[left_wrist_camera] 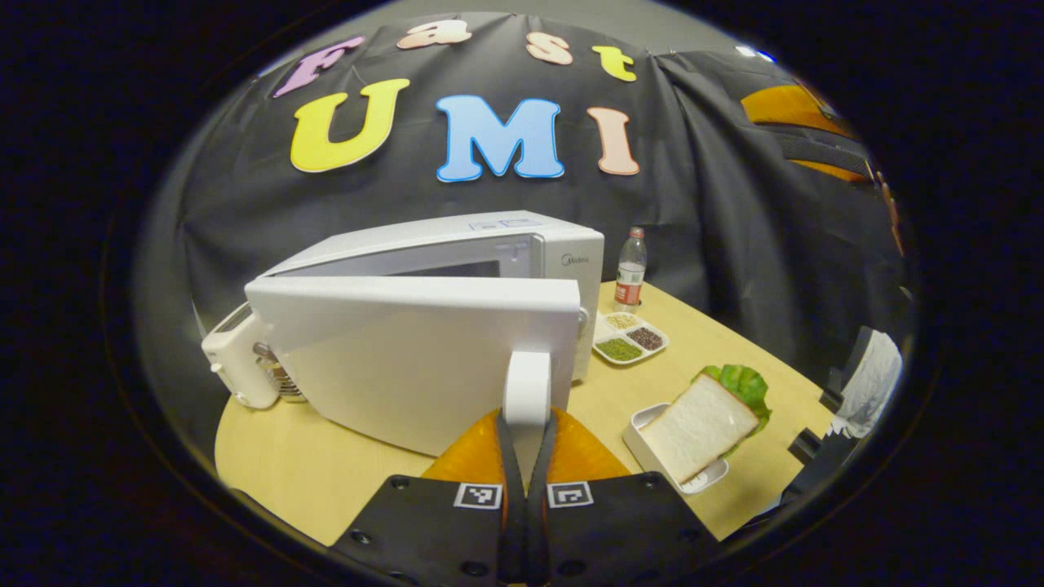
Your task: Open the microwave oven with the left hand, put the food in, and close the microwave oven.
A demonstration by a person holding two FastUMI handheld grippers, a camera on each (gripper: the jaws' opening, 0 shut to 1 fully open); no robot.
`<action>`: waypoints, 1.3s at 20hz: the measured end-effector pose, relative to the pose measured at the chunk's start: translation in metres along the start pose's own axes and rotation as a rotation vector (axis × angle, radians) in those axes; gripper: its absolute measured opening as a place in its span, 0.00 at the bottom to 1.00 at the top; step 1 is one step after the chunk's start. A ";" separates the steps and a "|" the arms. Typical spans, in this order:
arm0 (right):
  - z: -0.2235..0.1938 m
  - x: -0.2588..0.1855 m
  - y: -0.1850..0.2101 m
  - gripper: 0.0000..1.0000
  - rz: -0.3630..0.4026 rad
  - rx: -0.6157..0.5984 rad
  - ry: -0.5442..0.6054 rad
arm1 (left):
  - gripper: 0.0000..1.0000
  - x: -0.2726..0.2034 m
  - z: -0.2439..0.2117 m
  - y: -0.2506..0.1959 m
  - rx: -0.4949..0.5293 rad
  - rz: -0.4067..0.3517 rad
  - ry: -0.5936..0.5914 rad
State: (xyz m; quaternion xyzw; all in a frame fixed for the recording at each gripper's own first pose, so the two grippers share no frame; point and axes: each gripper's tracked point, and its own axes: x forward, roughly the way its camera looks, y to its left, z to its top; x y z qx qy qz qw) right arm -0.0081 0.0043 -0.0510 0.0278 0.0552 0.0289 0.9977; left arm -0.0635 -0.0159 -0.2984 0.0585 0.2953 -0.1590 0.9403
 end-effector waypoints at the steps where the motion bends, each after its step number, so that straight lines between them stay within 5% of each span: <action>1: -0.005 -0.003 0.004 0.97 0.005 0.000 0.008 | 0.06 -0.012 -0.006 0.004 0.000 -0.017 0.003; 8: -0.038 -0.015 0.028 0.97 0.065 -0.020 0.075 | 0.06 -0.094 -0.051 0.061 -0.007 -0.020 0.040; 16: -0.096 -0.003 0.026 0.97 0.132 -0.007 0.238 | 0.07 -0.168 -0.091 0.158 -0.019 0.086 0.069; 26: -0.185 0.014 -0.062 0.97 0.015 0.078 0.494 | 0.08 -0.198 -0.113 0.245 -0.098 0.201 0.051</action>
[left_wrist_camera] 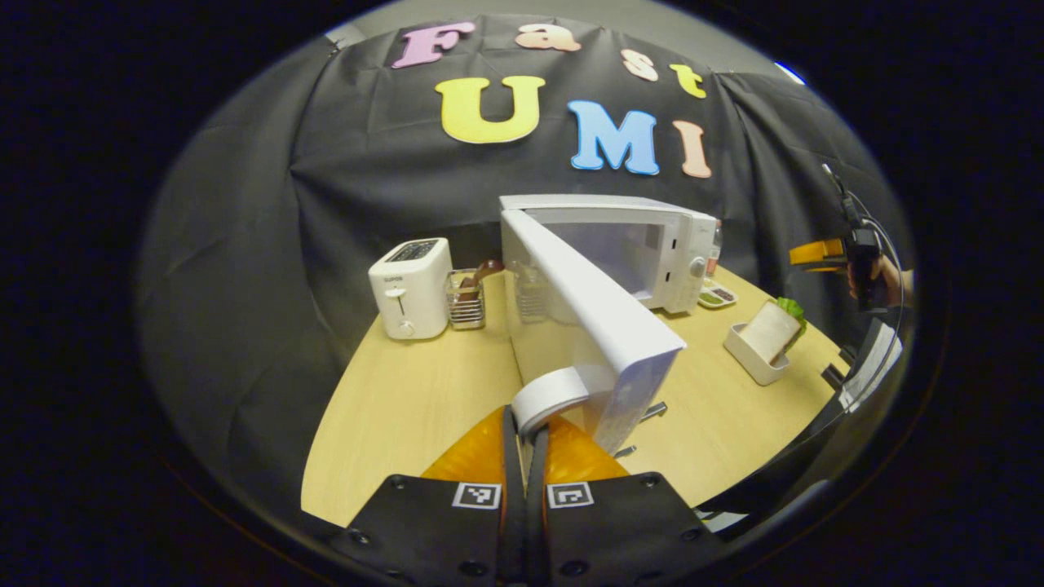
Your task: Open the microwave oven with the left hand, put the food in, and close the microwave oven.
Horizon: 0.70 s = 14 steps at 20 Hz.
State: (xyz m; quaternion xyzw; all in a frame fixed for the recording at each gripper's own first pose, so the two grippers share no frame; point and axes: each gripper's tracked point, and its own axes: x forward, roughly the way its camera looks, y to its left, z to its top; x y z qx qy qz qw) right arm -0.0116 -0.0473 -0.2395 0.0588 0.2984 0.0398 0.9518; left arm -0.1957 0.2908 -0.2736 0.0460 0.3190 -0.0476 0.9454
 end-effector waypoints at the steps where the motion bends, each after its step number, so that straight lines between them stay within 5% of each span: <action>1: -0.006 0.003 -0.008 0.97 -0.005 0.012 0.023 | 0.07 0.001 0.000 0.005 -0.008 0.005 0.000; 5: -0.036 0.011 -0.022 0.99 0.023 0.033 0.145 | 0.10 -0.001 -0.003 0.008 -0.039 -0.012 -0.005; 11: -0.077 0.024 -0.020 0.99 0.087 0.010 0.313 | 0.36 -0.008 -0.008 0.017 -0.042 0.019 0.023; 14: -0.091 0.027 -0.012 0.99 0.121 0.050 0.364 | 0.37 -0.028 -0.004 0.033 -0.028 0.105 0.018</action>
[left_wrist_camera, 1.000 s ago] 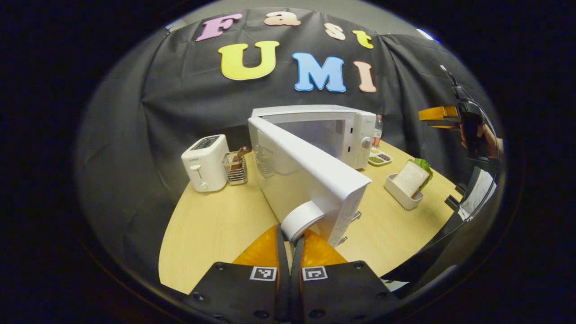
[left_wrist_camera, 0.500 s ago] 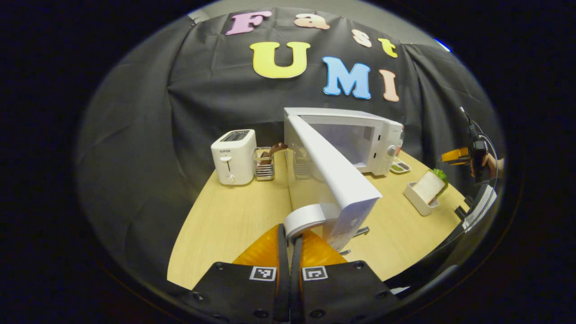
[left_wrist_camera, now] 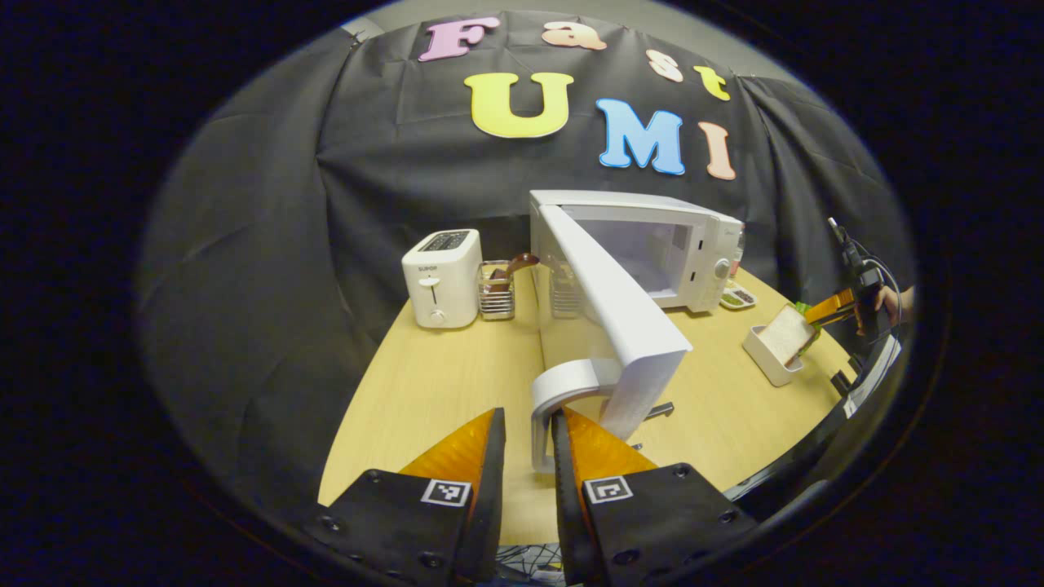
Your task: Open the microwave oven with the left hand, put the food in, and close the microwave oven.
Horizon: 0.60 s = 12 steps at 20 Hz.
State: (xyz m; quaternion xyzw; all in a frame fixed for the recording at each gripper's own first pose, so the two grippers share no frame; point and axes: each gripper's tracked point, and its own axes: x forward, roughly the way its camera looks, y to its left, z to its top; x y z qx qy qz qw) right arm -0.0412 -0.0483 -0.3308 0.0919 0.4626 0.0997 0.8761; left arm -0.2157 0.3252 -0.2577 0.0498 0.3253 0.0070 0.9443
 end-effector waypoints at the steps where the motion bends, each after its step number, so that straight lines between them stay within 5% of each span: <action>1: -0.002 0.004 0.002 0.99 0.009 0.010 0.007 | 0.40 -0.010 0.005 0.003 -0.007 0.035 -0.017; 2: -0.004 0.007 0.004 0.99 0.019 0.016 0.017 | 0.47 -0.023 0.015 0.006 -0.025 0.071 -0.041; 3: -0.006 0.009 0.005 0.99 0.027 0.019 0.025 | 0.40 -0.036 0.027 0.004 -0.047 0.101 -0.074; 6: -0.009 0.014 0.008 0.98 0.052 0.031 0.036 | 0.44 -0.076 0.092 -0.015 -0.086 0.185 -0.235; 8: -0.010 0.016 0.008 0.98 0.056 0.045 0.041 | 0.54 -0.098 0.142 -0.040 -0.111 0.224 -0.353; 12: -0.014 0.016 0.014 0.67 0.105 0.116 0.069 | 0.54 -0.121 0.233 -0.114 -0.121 0.182 -0.537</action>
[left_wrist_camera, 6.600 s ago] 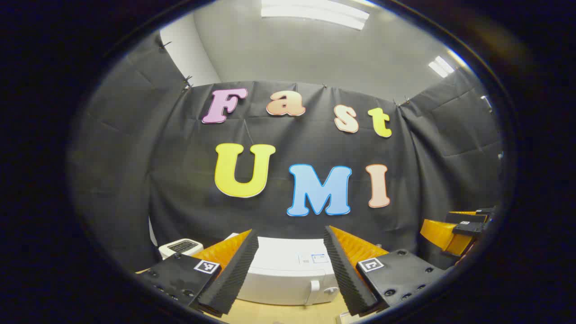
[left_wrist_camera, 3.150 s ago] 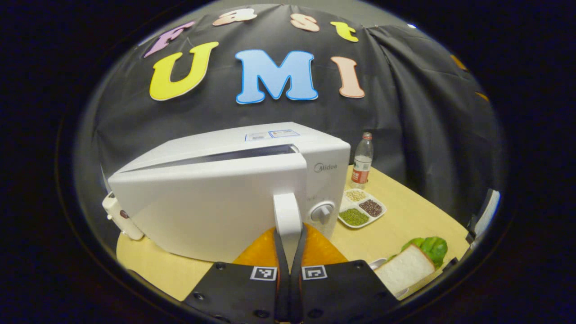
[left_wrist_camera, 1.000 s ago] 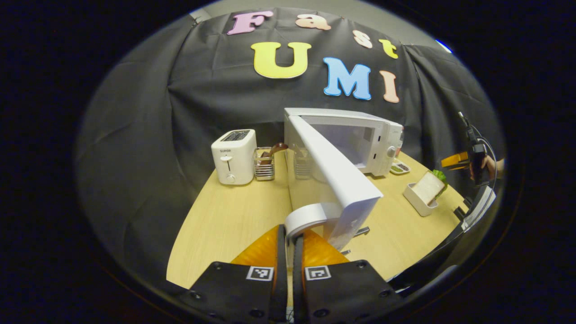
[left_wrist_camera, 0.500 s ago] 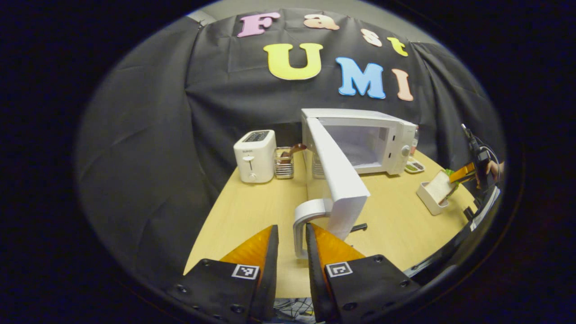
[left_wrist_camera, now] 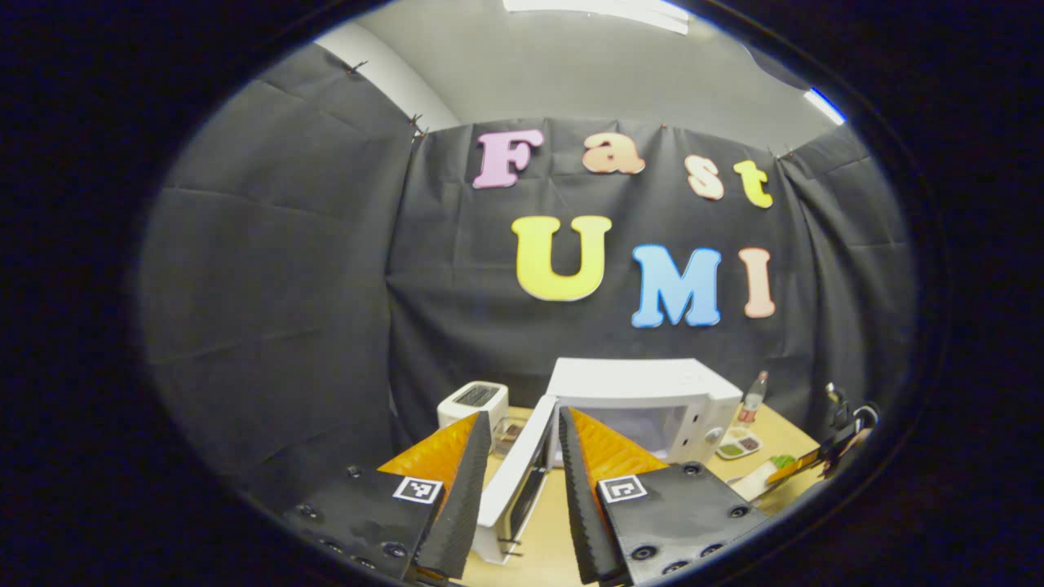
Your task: Open the microwave oven with the left hand, put the food in, and close the microwave oven.
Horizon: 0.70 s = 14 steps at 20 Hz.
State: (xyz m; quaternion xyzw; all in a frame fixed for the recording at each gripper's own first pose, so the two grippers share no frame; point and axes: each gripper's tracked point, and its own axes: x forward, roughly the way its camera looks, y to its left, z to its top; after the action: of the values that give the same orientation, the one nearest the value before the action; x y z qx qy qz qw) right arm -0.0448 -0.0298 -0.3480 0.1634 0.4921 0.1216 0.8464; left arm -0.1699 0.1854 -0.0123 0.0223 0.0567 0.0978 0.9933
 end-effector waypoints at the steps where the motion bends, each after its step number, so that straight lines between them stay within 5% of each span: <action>1: -0.003 0.001 0.003 0.59 0.016 0.003 0.011 | 0.55 0.005 0.015 -0.020 -0.003 -0.026 -0.027; 2: 0.000 -0.010 0.003 0.59 0.036 0.016 0.009 | 0.56 0.008 0.025 -0.040 -0.011 -0.055 -0.038; 4: -0.005 -0.005 0.009 0.37 0.060 0.039 0.034 | 0.59 0.011 0.031 -0.067 -0.013 -0.097 -0.041; 5: -0.003 -0.006 0.010 0.37 0.074 0.034 0.033 | 0.70 0.012 0.031 -0.076 -0.006 -0.102 -0.036; 6: -0.001 -0.008 0.012 0.37 0.087 0.031 0.025 | 0.60 0.015 0.029 -0.080 -0.002 -0.098 -0.025; 7: 0.002 -0.013 0.014 0.37 0.101 0.033 0.010 | 0.75 0.015 0.028 -0.086 -0.003 -0.097 -0.013; 10: 0.012 -0.022 0.025 0.37 0.142 0.031 -0.030 | 1.00 0.017 0.030 -0.099 -0.001 -0.099 -0.005; 13: 0.013 -0.023 0.029 0.37 0.159 0.048 -0.040 | 1.00 0.024 0.028 -0.106 -0.007 -0.125 -0.003; 14: 0.012 -0.020 0.030 0.22 0.164 0.079 -0.028 | 1.00 0.027 0.026 -0.108 -0.010 -0.141 0.001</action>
State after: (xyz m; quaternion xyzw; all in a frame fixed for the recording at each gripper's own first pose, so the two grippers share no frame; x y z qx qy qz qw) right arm -0.0459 -0.0114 -0.3148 0.2379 0.4695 0.1688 0.8334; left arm -0.1197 0.0842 0.0041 0.0135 0.0583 0.0276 0.9978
